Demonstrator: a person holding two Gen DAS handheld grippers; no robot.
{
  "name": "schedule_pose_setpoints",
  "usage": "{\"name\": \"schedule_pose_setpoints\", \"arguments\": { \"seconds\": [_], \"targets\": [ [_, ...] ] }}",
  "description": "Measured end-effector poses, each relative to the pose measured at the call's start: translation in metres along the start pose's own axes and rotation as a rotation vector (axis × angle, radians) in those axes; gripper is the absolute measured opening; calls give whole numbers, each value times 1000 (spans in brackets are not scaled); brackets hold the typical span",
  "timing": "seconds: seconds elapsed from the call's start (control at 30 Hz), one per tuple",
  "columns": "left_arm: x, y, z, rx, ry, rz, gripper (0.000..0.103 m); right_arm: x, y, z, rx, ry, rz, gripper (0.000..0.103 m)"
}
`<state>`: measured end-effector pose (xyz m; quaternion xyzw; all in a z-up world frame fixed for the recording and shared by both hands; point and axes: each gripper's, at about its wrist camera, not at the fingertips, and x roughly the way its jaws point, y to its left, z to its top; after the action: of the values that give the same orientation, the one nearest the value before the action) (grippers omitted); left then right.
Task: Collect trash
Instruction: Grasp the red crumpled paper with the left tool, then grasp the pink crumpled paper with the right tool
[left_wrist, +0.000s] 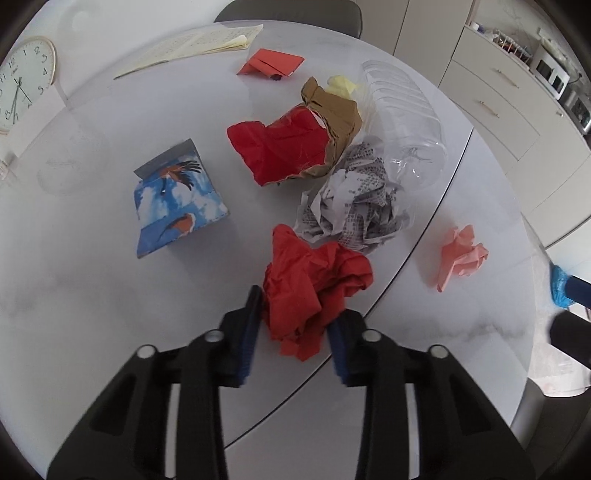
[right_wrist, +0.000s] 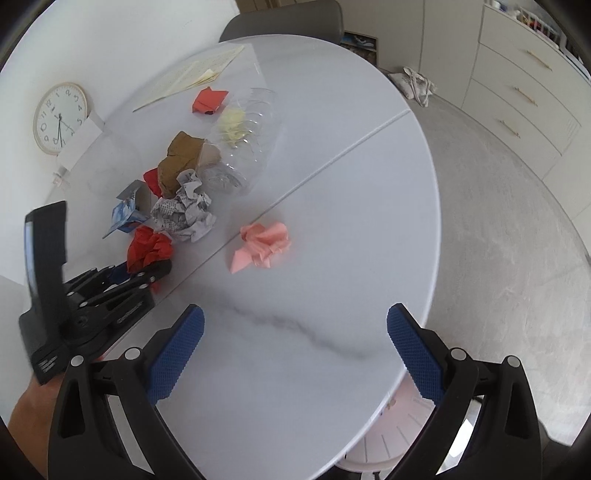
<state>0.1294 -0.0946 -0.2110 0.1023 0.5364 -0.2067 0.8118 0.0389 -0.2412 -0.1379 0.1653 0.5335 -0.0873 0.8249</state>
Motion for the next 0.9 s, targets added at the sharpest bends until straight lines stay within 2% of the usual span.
{"name": "schedule_pose_setpoints", "arguments": {
  "seconds": [0.03, 0.1, 0.33, 0.43, 0.5, 0.6, 0.67, 0.87, 0.9],
  "targets": [
    [-1, 1, 0, -4, -3, -4, 25, 7, 4, 4, -16, 0, -14, 99],
    [-8, 4, -2, -7, -15, -4, 25, 18, 11, 10, -43, 1, -31, 90],
    [-41, 23, -14, -51, -46, -17, 25, 53, 29, 27, -76, 18, -85, 76],
    [-56, 33, -19, -66, -55, -22, 25, 61, 31, 28, -71, 37, -93, 62],
    [-62, 36, -20, -65, -62, -22, 25, 64, 32, 27, -70, 40, -104, 42],
    [-71, 37, -25, -46, -74, -7, 25, 63, 34, 27, -83, 35, -103, 22],
    [-77, 36, -27, -32, -85, -1, 25, 63, 32, 27, -68, 37, -77, 16],
    [-93, 36, -40, -30, -103, -10, 25, 57, 24, 24, -29, 25, -14, 17],
    [-95, 36, -43, -30, -103, -10, 25, 54, 23, 23, -27, 14, -5, 23]
  ]
}}
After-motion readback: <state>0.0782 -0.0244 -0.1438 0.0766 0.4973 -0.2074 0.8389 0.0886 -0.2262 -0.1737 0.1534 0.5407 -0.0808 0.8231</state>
